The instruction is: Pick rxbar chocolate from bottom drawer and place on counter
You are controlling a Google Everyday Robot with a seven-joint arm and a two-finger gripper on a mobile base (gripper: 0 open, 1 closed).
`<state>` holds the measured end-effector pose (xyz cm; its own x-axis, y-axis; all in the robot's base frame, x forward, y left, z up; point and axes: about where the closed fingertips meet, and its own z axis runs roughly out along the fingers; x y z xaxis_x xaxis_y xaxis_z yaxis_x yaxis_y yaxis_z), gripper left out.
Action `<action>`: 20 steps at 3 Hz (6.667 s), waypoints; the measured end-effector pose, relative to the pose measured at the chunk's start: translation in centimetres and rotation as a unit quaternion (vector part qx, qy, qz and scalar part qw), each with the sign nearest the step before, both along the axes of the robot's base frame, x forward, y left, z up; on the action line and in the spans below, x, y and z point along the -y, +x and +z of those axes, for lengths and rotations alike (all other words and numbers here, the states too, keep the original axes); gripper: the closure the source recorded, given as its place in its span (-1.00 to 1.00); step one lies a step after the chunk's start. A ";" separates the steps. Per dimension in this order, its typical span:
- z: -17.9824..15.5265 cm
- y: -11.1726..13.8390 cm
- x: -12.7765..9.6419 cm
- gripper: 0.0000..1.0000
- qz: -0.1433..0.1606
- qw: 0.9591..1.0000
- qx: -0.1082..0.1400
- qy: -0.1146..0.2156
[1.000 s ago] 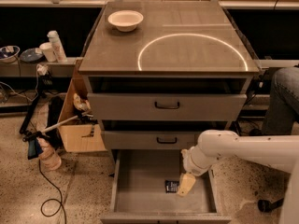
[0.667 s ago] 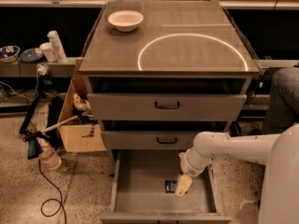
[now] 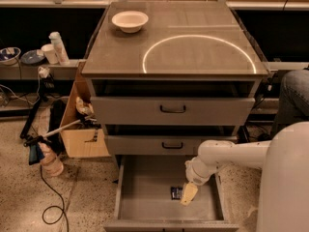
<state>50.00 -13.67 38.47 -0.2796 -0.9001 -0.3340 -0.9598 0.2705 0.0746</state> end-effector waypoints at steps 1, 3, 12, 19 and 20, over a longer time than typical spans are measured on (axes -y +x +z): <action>-4.6 0.3 0.2 -1.00 -0.002 1.000 -0.016 -0.021; -9.9 1.1 -0.1 -1.00 0.001 0.999 -0.029 -0.039; -18.8 6.9 0.5 -1.00 -0.012 0.997 0.016 -0.075; -22.3 5.1 6.0 -1.00 -0.082 0.995 -0.042 0.037; -23.8 5.6 5.5 -1.00 -0.097 0.993 -0.036 0.054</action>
Offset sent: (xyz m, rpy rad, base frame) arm 0.0115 -0.0041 -0.0985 -0.0909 0.0536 -0.0104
